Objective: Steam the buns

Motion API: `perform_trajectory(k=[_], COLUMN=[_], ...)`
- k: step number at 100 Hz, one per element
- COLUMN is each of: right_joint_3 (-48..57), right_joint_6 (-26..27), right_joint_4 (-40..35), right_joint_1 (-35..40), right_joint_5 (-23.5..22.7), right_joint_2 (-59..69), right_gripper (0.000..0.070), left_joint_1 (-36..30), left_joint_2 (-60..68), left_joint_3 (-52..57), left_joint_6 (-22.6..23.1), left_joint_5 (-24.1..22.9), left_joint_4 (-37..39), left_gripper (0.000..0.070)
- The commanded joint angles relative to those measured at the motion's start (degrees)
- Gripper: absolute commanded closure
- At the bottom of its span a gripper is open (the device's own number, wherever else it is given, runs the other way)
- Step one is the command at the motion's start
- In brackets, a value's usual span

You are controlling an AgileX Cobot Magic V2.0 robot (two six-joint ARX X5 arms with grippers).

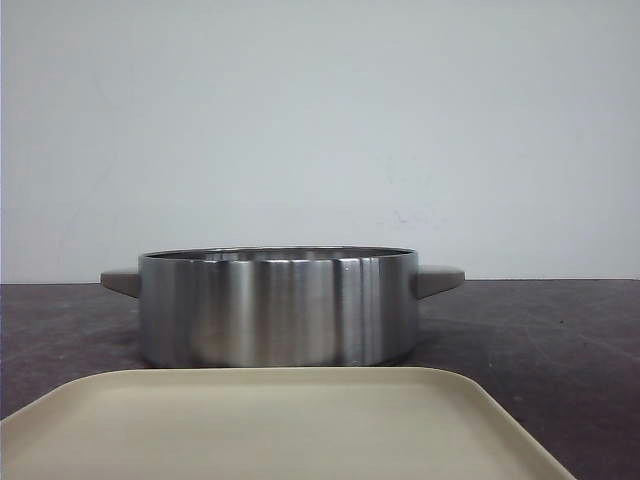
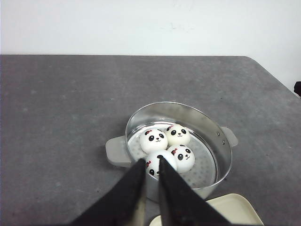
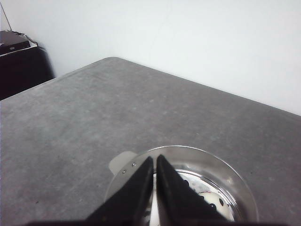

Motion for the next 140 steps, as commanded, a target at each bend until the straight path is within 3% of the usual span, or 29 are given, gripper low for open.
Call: perform_trajectory(k=[1,35,45,55,66,81,89,108,134,140], right_joint_3=[0.6,0.6,0.5,-1.5,-8.4,-22.7,-30.0,-43.0,-54.8,-54.9], right_joint_6=[-0.6,-0.6,-3.1,-8.5,-9.9,-9.4,-8.3,-4.6,-2.7,-2.7], right_joint_4=[0.6,-0.3,-10.2,-15.5,-10.4,3.8,7.9,7.8,7.7,3.5], right_joint_1=[0.7,-0.7,-6.1,-14.2,-23.8,-37.2,-43.6,-51.8,-52.9,-52.9], right_joint_5=[0.0,0.0,4.2,4.5,3.5,-2.4,-4.8,-9.5,-12.3,-13.9], right_joint_2=[0.2,-4.4,-9.8,-15.0,-22.4,-33.5,-39.1,-49.2,-58.7,-60.5], right_gripper=[0.0694,0.0694,0.0694,0.0694,0.0694,0.0694,0.0694,0.0694,0.0694,0.0694], left_joint_1=[-0.3,-0.3,-0.3,-0.3,-0.3,-0.3,-0.3,-0.3,-0.3,-0.3], left_joint_2=[0.2,0.2,0.2,0.2,0.2,0.2,0.2,0.2,0.2,0.2], left_joint_3=[0.7,0.7,0.7,0.7,0.7,0.7,0.7,0.7,0.7,0.7], left_joint_6=[-0.5,-0.5,-0.5,-0.5,-0.5,-0.5,-0.5,-0.5,-0.5,-0.5], left_joint_5=[-0.3,-0.3,-0.3,-0.3,-0.3,-0.3,-0.3,-0.3,-0.3,-0.3], left_joint_4=[0.7,0.7,0.7,0.7,0.7,0.7,0.7,0.7,0.7,0.7], left_gripper=[0.0700,0.0700,0.0700,0.0700,0.0700,0.0700,0.0700,0.0700,0.0700,0.0700])
